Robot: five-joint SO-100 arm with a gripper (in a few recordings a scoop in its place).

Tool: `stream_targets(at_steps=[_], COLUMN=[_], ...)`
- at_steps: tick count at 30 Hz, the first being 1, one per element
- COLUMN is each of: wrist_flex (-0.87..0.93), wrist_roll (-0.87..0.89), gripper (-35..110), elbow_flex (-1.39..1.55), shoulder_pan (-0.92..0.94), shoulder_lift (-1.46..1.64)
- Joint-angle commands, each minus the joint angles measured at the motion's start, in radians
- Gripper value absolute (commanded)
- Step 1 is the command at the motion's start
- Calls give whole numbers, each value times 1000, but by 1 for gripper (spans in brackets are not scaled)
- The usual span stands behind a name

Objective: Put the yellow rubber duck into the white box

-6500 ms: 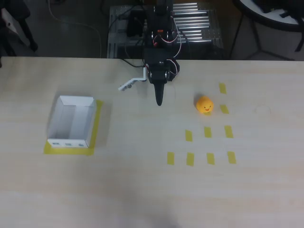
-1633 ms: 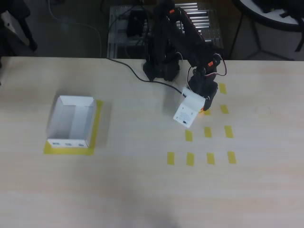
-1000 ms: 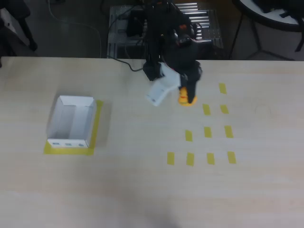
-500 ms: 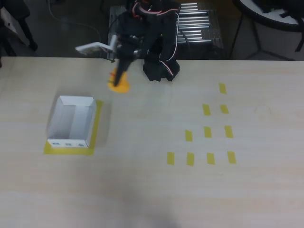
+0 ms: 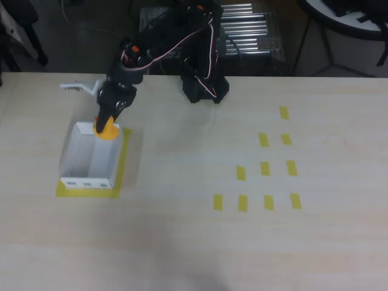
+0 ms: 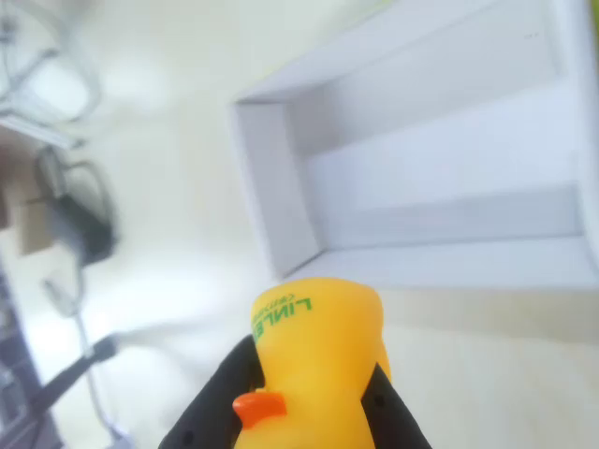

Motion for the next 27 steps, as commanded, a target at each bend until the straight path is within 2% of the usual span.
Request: stream_targets(at_steps=[1, 27], wrist_flex=[12, -127], wrist_roll=[-23, -26], gripper=[0, 0], elbow_flex=[-195, -288], shoulder_pan=[20, 149], shoulder_lift=[-123, -304])
